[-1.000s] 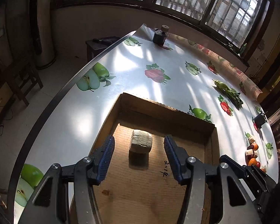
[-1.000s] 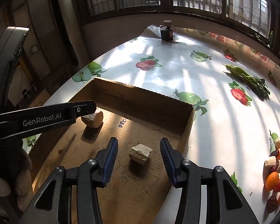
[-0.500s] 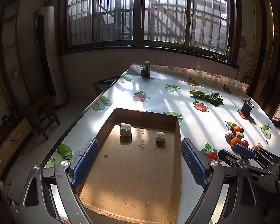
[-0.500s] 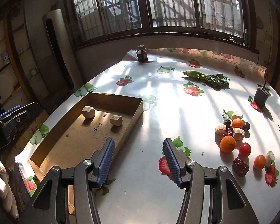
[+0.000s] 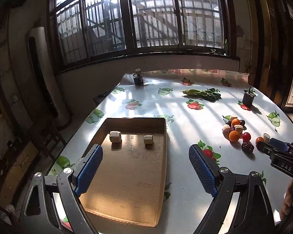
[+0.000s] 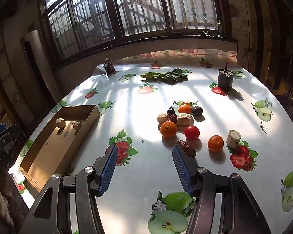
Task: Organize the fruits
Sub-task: 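Move both open grippers from the box back to the fruit pile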
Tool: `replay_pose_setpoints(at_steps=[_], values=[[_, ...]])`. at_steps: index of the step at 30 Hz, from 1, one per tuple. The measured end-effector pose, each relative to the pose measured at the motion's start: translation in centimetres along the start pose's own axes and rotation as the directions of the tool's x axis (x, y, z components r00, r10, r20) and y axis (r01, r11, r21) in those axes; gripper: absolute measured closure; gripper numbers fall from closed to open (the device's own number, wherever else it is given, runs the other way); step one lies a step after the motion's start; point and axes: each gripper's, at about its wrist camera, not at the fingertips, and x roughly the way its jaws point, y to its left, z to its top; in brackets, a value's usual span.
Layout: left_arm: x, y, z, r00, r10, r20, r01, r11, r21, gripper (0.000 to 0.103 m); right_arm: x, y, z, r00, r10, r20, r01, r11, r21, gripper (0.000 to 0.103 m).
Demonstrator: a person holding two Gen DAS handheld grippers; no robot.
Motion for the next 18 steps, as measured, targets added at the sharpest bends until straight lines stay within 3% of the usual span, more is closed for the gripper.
replay_pose_setpoints(at_steps=[9,14,18], values=[[1.9,-2.8,-0.5,0.998,-0.039,-0.052,0.042,0.998,0.051,0.014,-0.6,-7.5,-0.3,0.998,-0.06,0.001,0.059,0.988,0.145,0.041],[4.4,-4.2,-0.9,0.987,-0.105,-0.125,0.11,0.994,0.03,0.014,-1.2,-12.3,0.3,0.992,-0.122,0.024,0.113,0.963,0.245,0.041],[6.7,-6.6,-1.1,0.972,-0.148,-0.182,0.157,0.987,0.033,0.014,-0.3,-15.7,0.5,0.986,-0.164,-0.005,0.157,0.932,0.327,0.041]])
